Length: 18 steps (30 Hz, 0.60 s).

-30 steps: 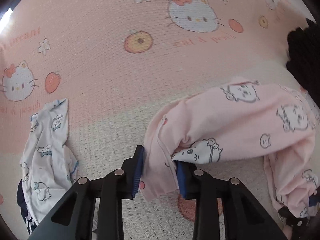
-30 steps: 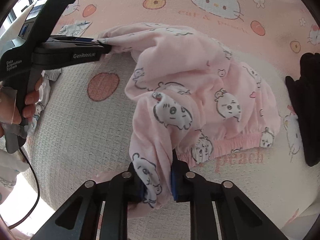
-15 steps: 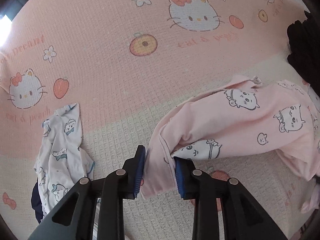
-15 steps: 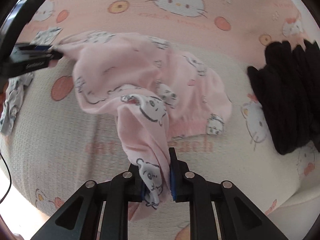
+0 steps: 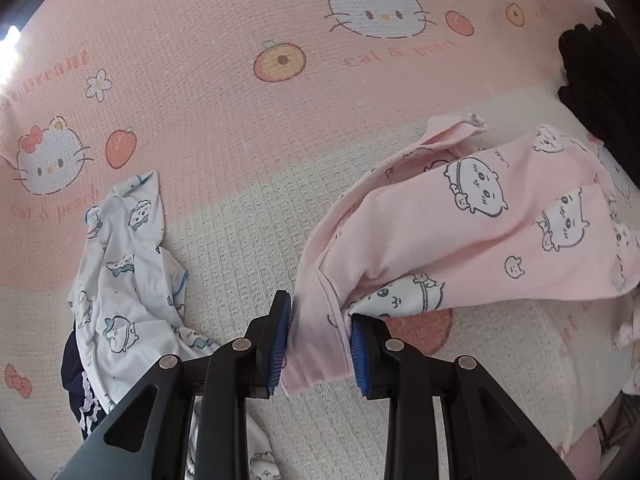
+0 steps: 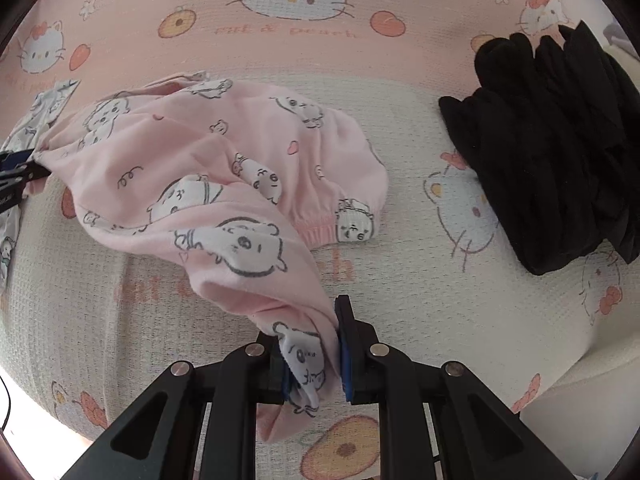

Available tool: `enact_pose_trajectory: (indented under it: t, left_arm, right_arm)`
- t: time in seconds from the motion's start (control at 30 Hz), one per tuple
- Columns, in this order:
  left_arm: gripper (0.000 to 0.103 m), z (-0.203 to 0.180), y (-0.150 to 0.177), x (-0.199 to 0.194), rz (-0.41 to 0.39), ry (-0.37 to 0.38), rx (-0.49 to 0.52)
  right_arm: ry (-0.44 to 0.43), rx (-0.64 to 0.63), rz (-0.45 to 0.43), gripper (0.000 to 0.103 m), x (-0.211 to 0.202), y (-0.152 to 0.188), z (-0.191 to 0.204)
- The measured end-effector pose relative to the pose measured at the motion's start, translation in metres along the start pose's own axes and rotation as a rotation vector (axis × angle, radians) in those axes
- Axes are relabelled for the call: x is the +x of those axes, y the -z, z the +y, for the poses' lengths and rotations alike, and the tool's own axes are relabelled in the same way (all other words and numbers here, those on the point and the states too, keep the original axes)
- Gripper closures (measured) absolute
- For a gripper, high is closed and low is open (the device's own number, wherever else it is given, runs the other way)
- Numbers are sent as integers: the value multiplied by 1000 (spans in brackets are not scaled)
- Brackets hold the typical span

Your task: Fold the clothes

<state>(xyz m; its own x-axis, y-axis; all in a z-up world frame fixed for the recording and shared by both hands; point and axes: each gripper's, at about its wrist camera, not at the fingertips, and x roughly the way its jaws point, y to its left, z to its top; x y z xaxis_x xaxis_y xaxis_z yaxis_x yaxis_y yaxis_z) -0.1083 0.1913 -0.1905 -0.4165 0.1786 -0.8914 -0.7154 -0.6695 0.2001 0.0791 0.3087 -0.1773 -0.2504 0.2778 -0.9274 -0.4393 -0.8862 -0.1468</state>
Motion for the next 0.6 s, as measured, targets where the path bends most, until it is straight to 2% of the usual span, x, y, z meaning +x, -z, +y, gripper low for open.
enact_pose_trajectory:
  t: [0.13,0.6]
  left_arm:
    - [78,-4,9,-10,2,6,28]
    - [78,-8,55,-5,75,62,1]
  right_arm:
    - [18,28,-3,87,-3,2,-8]
    - [-4,72,30,87,13,5,-32]
